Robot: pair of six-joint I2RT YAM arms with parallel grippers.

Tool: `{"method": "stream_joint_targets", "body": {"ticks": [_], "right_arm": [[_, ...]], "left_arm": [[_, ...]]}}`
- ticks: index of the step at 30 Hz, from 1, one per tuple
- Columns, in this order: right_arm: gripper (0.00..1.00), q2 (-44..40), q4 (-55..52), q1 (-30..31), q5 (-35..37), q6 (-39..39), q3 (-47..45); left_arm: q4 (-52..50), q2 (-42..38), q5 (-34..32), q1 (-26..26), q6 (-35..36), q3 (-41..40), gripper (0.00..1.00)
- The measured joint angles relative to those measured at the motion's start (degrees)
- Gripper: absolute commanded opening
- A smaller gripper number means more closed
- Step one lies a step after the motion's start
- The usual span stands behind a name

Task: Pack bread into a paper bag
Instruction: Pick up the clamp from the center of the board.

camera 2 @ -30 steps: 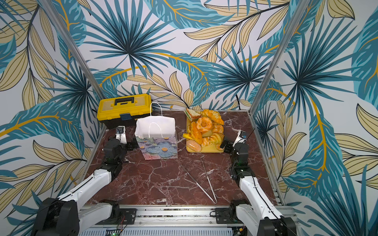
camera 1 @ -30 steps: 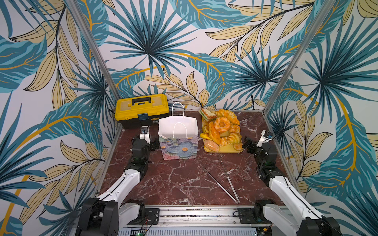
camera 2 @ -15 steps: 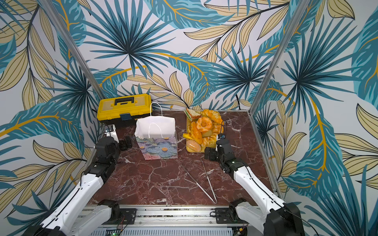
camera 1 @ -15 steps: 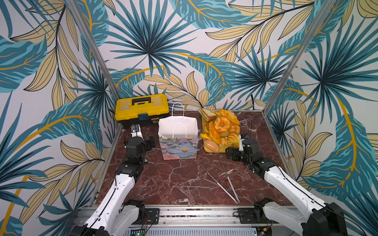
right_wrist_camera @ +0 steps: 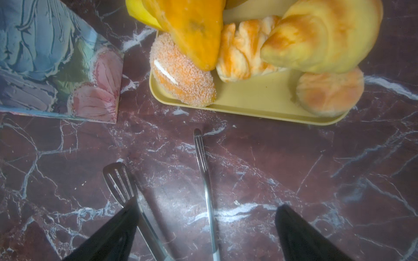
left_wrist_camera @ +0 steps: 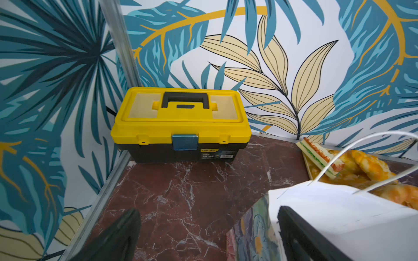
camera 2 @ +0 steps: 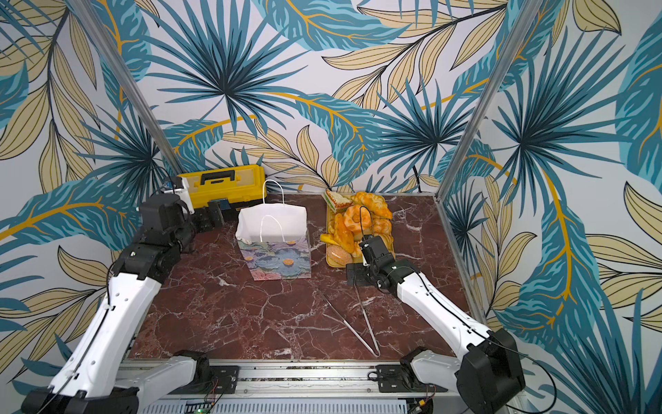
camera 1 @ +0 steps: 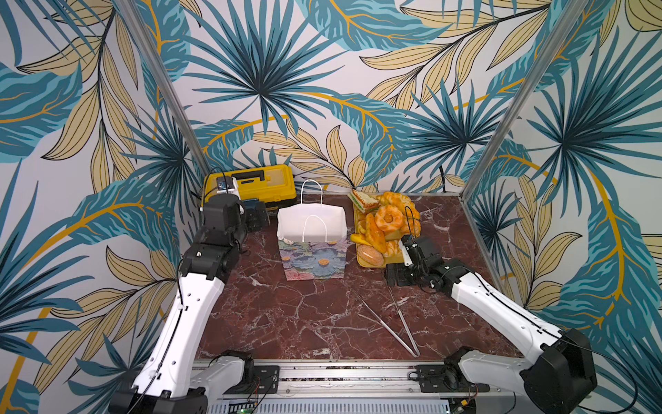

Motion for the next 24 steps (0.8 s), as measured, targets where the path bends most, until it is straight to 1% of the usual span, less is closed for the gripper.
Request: {"method": "stream_joint_targets", "body": {"ticks": [1,3,9,12,18,24], "right_arm": [[0.99,0.0,-0.7,0.4,0.0,-0.2,0.0],[0.98,0.0,-1.7,1.4,0.0,-0.4,0.0],[0.98,0.0,-2.8,4.7,0.7,-0.4,0.0],[0.98,0.3,-2.9,5.8,1.3,-0.5,0.0],[0.98,3.3,-3.0,7.8,2.9,-1.1,0.0],[0.97,4.7,-3.4,9.1,5.5,-1.2,0.2]], "left_arm": [[-2.5,2.4,1.5,0.0,0.0,3.2,0.94],[-6.4,5.6,3.7,0.0,0.1,7.1,0.94],[-18.7,10.4,8.0,-0.4,0.6,13.1,0.94],[-23.3,12.0,8.2,-1.4,1.4,16.1,0.94],[-27.9,12.3,8.3,-3.5,1.7,17.3,0.93],[-28.9,13.9,8.5,-5.3,0.6,17.3,0.93]]}}
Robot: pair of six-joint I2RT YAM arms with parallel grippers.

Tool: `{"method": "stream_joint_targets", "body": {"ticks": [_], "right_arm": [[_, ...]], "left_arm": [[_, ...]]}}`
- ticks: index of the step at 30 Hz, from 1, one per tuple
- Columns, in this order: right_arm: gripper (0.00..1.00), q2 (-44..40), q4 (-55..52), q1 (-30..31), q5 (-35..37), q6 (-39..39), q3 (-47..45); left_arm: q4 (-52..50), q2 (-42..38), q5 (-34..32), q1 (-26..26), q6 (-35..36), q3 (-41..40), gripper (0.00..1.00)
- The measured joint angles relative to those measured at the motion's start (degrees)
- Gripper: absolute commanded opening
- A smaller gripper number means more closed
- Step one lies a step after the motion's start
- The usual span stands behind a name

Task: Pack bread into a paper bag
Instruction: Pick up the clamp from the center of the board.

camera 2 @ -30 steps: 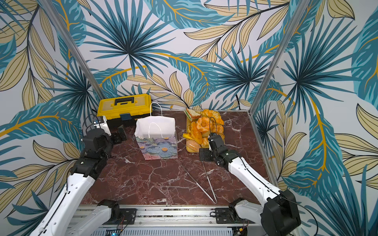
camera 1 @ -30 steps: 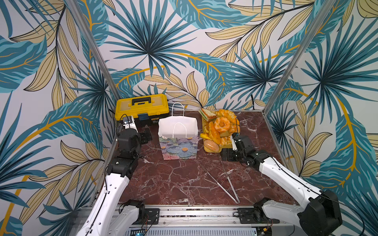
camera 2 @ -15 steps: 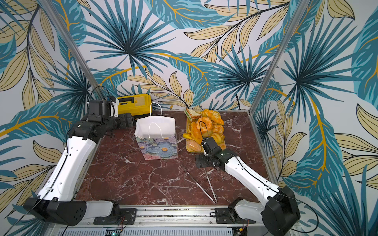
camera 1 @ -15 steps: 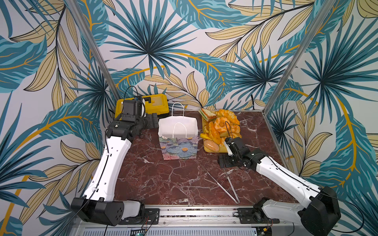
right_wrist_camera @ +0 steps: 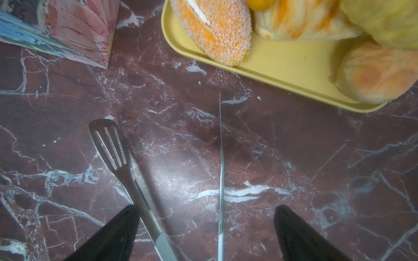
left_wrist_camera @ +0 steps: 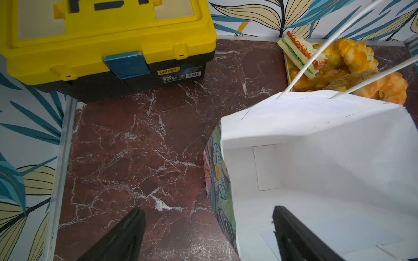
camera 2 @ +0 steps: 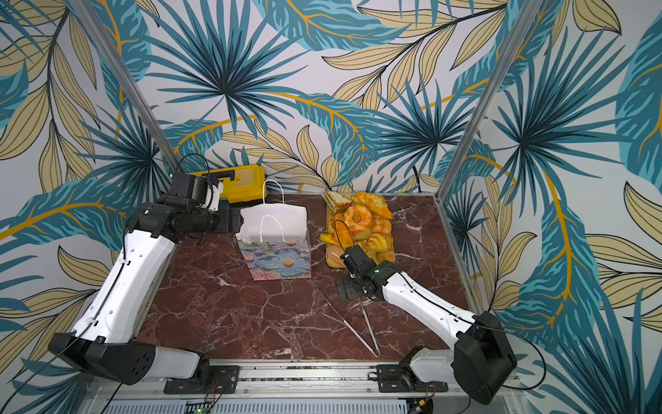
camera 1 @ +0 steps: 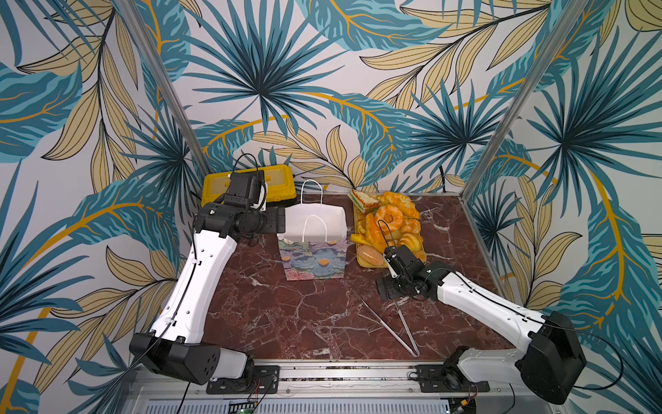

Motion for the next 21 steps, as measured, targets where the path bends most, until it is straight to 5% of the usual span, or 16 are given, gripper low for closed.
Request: {"method": "stream_joint_targets", "body": {"ticks": [5,14,21], "right_arm": [[0.97,0.0,0.0,0.4,2.2,0.0,0.0],[0.97,0.0,0.0,0.6,3.8,0.0,-0.1],[0.97,0.0,0.0,0.6,3.9,0.0,-0.3]], "left_arm": [[1.1,3.2,-0.3,-2.3,-1.7,0.0,0.88],[2.8,9.1,-1.2,-3.6,-3.7,0.0,0.57],[2.3,9.6,-3.2,-3.7,-4.2,0.2,0.56]]}}
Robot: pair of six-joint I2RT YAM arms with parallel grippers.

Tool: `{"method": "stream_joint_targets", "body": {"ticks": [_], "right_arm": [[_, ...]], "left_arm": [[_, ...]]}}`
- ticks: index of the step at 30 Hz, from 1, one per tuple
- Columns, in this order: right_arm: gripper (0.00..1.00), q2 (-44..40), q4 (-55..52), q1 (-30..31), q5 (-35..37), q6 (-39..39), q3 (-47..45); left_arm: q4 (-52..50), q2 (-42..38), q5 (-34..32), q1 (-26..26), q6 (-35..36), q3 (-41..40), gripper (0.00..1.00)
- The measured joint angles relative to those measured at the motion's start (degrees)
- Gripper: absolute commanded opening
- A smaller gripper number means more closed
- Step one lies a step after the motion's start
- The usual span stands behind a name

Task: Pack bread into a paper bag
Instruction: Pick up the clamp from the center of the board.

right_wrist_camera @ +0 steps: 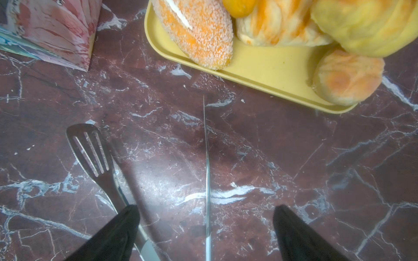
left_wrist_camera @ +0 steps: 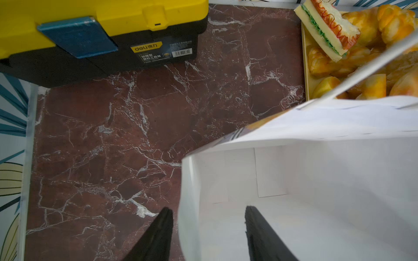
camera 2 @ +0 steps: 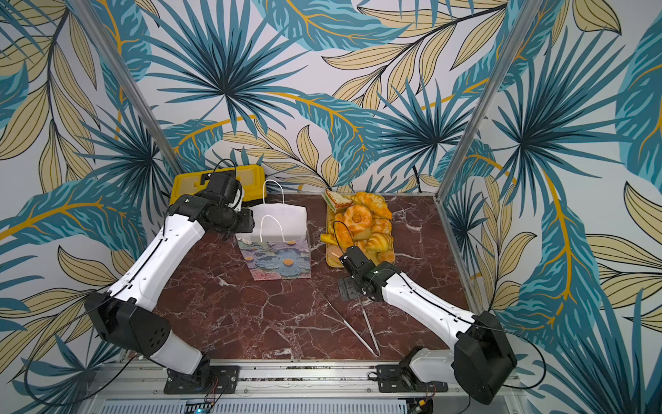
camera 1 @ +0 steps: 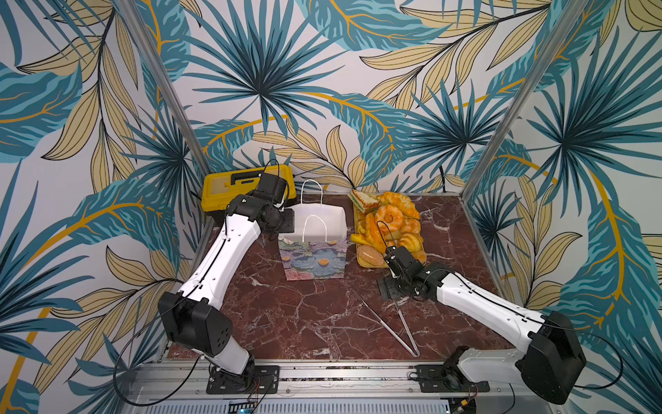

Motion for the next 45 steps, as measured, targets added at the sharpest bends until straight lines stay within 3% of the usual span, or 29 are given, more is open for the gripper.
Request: {"method": "stream_joint_targets", "body": {"ticks": [4,13,25,31,38,45], "right_arm": [[0.97,0.7,0.1,0.0,0.0,0.0,0.0],[0.97,2.3,0.5,0.0,0.0,0.2,-0.5],[0.97,2.3,0.5,0.0,0.4,0.5,-0.8],[0.97,2.3,0.5,0.0,0.6,0.9,-0.8],[0.97,2.3,0.6,0.0,1.0,1.1,-1.4],[0.96,3.1,0.6,0.0,1.9,1.6,-1.5]], "left_arm": [[-0.1,-0.1,-0.5,0.0,0.0,0.0,0.54],[-0.1,-0.5,-1.0,0.0,-0.1,0.0,0.35],[-0.1,-1.9,-1.4,0.0,0.0,0.0,0.33],[0.0,-2.5,-1.4,0.0,0.0,0.0,0.24],[0.0,-2.4,-1.5,0.0,0.2,0.0,0.03],[0.0,-2.4,-2.1,0.0,0.0,0.0,0.0]]}}
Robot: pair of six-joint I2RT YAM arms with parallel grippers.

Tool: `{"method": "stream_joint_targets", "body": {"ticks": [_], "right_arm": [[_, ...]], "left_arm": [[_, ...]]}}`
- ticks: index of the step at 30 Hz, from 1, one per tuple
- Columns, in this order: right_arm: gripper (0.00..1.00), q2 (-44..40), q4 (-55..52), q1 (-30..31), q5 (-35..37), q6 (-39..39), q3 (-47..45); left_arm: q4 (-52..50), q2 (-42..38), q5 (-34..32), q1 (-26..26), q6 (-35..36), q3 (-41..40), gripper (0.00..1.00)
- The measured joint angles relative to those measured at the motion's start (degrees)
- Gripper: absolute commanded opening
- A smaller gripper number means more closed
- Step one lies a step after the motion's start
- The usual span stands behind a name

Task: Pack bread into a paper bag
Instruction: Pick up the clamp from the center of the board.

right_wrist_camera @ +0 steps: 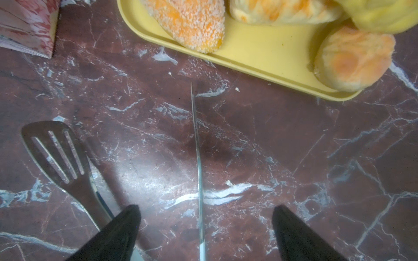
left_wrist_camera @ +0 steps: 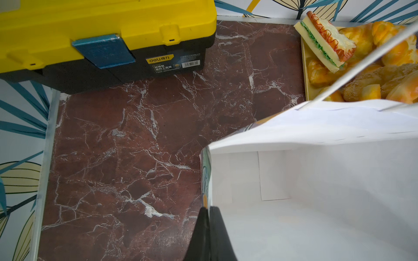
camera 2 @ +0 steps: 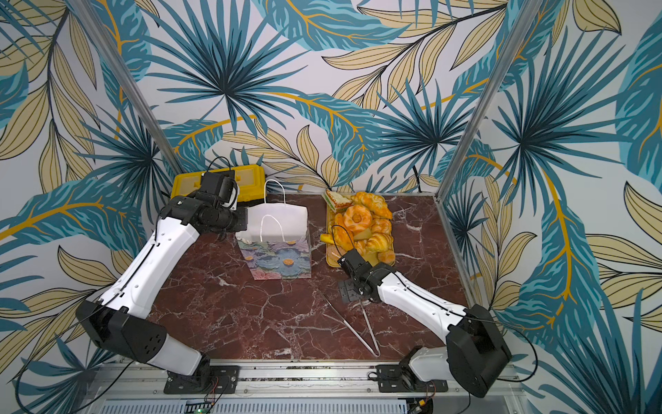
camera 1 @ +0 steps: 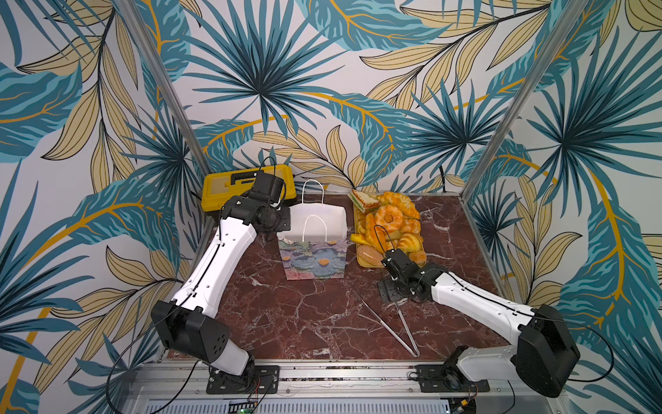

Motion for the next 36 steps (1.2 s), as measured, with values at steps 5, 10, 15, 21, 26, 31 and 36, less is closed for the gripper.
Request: {"method": "stream_joint_targets", "body": {"ticks": [5,10,15,21,26,31,36], "right_arm": [[0.96,4.2,-0.1,0.0,1.0,0.2,0.3],[0.94,10.4,0.2,0.0,1.0,0.1,2.0],[0.88,14.2,0.5,0.0,0.8,0.0,4.2],[0.6,16.2,0.9,0.0,0.5,0.5,4.8],[0.5,17.7,1.0,0.0,-0.3,1.3,4.8],[0.3,17.8,0.9,0.0,-0.5,1.8,4.6],[0.18,17.4,0.2,0.0,-0.5,2.4,4.4]], "left_arm": [[0.0,0.0,-0.8,0.0,0.0,0.0,0.0],[0.0,0.0,-1.0,0.0,0.0,0.0,0.0],[0.0,0.0,-1.1,0.0,-0.1,0.0,0.0],[0.0,0.0,-1.3,0.0,-0.1,0.0,0.0],[0.3,0.0,-1.3,0.0,-0.1,0.0,0.0],[0.5,0.0,-1.2,0.0,-0.1,0.0,0.0],[0.7,-0.2,-1.2,0.0,-0.1,-0.1,0.0]]}}
